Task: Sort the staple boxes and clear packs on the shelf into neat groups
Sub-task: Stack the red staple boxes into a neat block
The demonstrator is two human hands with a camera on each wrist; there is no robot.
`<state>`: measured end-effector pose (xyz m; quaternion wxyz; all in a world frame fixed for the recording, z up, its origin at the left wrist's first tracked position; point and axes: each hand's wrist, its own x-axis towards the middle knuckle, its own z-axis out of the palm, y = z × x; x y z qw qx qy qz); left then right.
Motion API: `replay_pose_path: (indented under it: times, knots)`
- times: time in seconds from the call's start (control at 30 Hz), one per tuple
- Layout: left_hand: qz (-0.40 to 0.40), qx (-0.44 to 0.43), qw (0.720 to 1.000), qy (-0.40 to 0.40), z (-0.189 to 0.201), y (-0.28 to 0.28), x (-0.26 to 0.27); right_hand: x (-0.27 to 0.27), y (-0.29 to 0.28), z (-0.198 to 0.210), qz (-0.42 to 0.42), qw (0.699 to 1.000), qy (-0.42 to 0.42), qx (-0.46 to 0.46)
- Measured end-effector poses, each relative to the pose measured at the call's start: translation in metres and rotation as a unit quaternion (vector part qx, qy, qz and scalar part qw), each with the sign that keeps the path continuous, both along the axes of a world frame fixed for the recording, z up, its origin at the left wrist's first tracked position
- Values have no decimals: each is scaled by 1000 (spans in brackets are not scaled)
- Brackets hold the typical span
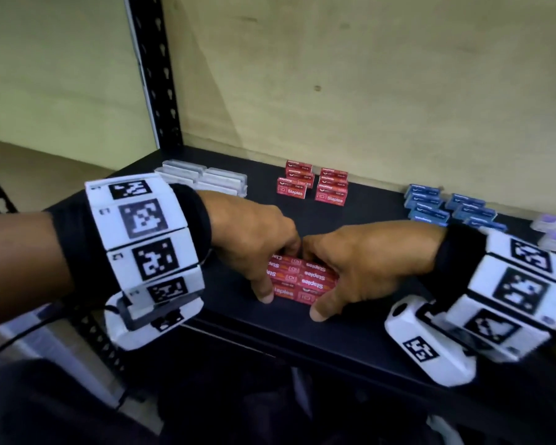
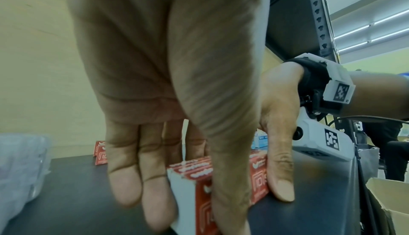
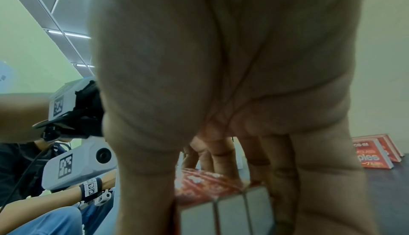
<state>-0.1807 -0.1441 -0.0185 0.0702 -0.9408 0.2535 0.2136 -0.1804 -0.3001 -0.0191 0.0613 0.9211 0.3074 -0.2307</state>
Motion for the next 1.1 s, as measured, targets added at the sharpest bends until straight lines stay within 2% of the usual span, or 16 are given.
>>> replay_pose_path:
  times: [0.23, 0.4, 0.53, 0.6, 0.7, 0.83, 1.0, 1.1]
  knots:
    - [24, -9, 1000, 9, 2, 0, 0, 6, -4, -5, -36, 998, 46, 8]
    - [18, 12, 1000, 19, 1, 2, 2, 2, -13, -5, -30, 998, 41, 23]
    - [52, 34, 996, 59, 19, 6, 11, 8, -21, 14, -34, 996, 82, 32]
    - [68, 39, 995, 54, 34, 8, 22, 19, -25, 23, -52, 993, 89, 58]
    - [87, 17, 996, 9, 53, 8, 43, 44, -27, 31, -82, 990, 62, 100]
    - [84, 30, 993, -72, 63, 4, 81, 85, -24, 35, -85, 992, -4, 96]
    - [66, 96, 986, -117, 53, -5, 136, 133, -17, 32, -56, 992, -104, 36]
    - [72, 106, 986, -109, 42, -9, 156, 152, -13, 28, -59, 989, -135, -5]
